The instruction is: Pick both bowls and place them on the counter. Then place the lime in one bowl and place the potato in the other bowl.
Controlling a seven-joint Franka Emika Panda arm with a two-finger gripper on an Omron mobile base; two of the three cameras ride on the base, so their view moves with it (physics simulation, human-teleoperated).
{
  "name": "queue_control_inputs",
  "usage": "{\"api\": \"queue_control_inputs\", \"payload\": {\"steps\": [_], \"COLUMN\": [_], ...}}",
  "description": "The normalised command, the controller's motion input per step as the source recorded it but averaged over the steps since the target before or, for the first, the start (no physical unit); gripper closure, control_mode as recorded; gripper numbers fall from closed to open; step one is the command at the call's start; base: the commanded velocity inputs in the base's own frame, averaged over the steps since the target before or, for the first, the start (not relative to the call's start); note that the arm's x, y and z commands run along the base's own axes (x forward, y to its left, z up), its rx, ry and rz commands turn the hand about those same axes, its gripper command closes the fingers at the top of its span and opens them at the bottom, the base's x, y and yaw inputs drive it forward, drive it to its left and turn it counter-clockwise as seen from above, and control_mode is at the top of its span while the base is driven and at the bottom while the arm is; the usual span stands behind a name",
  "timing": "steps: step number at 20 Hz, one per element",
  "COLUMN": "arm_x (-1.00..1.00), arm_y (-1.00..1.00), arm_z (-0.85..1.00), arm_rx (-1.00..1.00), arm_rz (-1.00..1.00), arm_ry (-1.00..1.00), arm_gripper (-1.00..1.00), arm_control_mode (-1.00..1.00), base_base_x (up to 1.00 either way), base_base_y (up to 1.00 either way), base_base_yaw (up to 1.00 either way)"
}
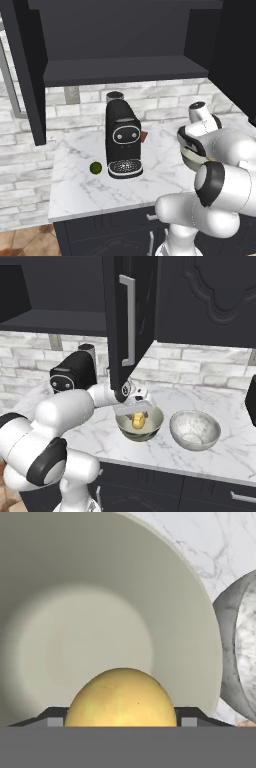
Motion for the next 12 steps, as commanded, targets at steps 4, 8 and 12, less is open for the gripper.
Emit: {"api": "queue_control_inputs", "payload": {"steps": [4,8,12], "arm_x": [0.03,0.05,0.02], "arm_y": [-0.01,0.0,0.0], "arm_z": [-0.21,-0.22,-0.17], "arm_rx": [0.0,0.0,0.0], "arm_rz": [0.0,0.0,0.0], "arm_ry": [0.0,0.0,0.0], "arm_gripper": [1.0,1.0,-1.0], "arm_control_mode": [-1.0,-1.0,-1.0], "base_base_x": [0.0,0.0,0.0], "base_base_y": [0.0,0.0,0.0], "base_base_yaw": [0.0,0.0,0.0]}}
